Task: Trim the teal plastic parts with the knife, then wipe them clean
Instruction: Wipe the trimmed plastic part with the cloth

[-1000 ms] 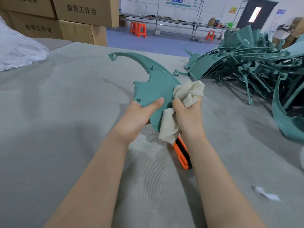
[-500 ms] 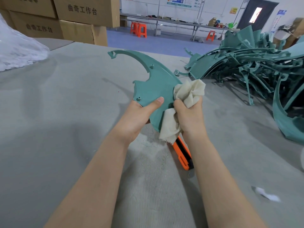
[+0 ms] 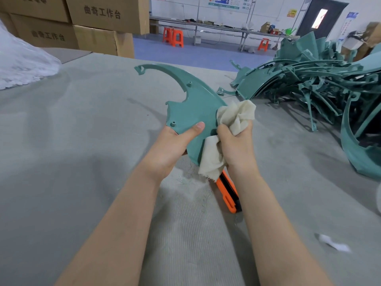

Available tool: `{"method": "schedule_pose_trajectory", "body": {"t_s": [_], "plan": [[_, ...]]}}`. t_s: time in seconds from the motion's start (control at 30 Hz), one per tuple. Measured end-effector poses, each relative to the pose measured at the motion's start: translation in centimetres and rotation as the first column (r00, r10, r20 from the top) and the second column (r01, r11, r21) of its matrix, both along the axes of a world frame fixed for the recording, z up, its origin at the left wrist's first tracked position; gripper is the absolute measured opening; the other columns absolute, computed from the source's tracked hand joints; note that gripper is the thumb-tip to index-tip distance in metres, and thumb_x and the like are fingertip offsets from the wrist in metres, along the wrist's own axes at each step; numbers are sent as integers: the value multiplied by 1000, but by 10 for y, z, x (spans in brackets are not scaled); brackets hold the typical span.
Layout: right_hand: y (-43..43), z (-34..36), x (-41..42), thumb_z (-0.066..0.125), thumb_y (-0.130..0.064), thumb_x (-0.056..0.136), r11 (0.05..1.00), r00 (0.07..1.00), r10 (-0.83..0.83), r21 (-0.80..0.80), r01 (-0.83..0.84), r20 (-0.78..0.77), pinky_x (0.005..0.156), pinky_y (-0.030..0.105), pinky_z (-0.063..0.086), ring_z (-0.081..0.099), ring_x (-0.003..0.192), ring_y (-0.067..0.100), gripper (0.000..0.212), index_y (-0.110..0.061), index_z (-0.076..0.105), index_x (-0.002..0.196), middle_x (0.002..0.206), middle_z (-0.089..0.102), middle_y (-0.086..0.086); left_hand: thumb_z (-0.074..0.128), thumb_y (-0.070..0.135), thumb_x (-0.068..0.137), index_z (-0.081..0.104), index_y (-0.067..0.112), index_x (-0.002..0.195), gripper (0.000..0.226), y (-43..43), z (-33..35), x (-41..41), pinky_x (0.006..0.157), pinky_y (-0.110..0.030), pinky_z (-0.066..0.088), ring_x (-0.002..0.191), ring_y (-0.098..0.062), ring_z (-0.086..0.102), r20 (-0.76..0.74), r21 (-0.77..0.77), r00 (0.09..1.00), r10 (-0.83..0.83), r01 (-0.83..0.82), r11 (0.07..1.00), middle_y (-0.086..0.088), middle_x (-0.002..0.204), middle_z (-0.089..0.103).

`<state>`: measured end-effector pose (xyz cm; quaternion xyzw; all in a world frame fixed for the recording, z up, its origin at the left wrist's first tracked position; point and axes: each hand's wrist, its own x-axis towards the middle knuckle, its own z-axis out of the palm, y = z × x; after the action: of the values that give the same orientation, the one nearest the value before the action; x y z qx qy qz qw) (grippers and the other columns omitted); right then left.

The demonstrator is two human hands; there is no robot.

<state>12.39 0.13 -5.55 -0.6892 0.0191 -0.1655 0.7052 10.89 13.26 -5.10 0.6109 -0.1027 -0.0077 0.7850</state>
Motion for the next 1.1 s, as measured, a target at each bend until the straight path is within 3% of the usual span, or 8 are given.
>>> {"method": "schedule_pose_trajectory", "body": {"t_s": [0.1,0.27,0.43,0.67,0.8,0.9,1.03,1.1], "plan": [[-2,1,1,47,0,83,1000,999,-26,-15,27,21,63,34,40,47,78,25,33,3,42,115,90,48,12,60,17,94,65,30,105,17,0,0,0,89,-33,54,102,-11,68,-1,12,1000,6,-5,1000,8,108,73],[3,-1,-3,61,-9,83,1000,1000,-21,6,21,-6,74,42,52,56,83,18,37,-10,38,112,96,56,11,60,16,94,65,30,104,18,0,0,0,85,-29,55,101,-10,68,10,19,1000,12,-13,1000,9,108,73],[0,2,0,49,-5,77,1000,1000,-18,-6,19,26,59,32,37,43,75,25,39,8,43,114,88,44,12,60,16,94,64,24,113,21,-1,2,-1,89,-33,53,104,-13,67,-26,14,999,22,-22,1000,5,111,72],[4,2,-4,60,-11,79,1000,1000,-9,5,10,-3,73,46,52,54,82,23,40,-5,39,112,96,54,15,60,16,94,64,29,108,20,-1,2,-1,86,-31,55,102,-11,68,-10,21,1000,23,-23,1000,8,109,72],[-1,4,-3,46,-4,79,1000,1000,-7,-21,8,20,70,41,46,50,80,26,33,-1,42,111,92,50,15,60,17,94,63,30,109,20,-1,3,-2,96,-38,51,105,-11,67,-14,28,999,39,-38,999,8,111,72],[-6,5,-3,45,-1,86,998,997,-55,-23,56,44,71,35,46,53,78,15,22,-8,49,107,88,55,7,61,16,93,64,31,105,19,-4,6,-3,101,-40,49,106,-11,66,-9,5,997,80,-80,997,8,111,72],[-20,12,-4,50,-12,94,954,976,-217,214,212,1,92,43,52,65,89,17,18,-25,58,84,90,69,2,62,16,93,62,28,113,23,-3,8,-3,100,-40,49,107,-10,66,-19,-70,988,151,-152,986,9,113,71],[-27,14,-3,49,-21,100,905,977,-207,369,214,-58,95,48,52,68,97,26,12,-23,56,91,100,72,10,62,17,93,61,26,116,25,-1,8,-2,99,-39,50,106,-10,66,-23,-68,987,157,-158,985,8,113,71]]}}
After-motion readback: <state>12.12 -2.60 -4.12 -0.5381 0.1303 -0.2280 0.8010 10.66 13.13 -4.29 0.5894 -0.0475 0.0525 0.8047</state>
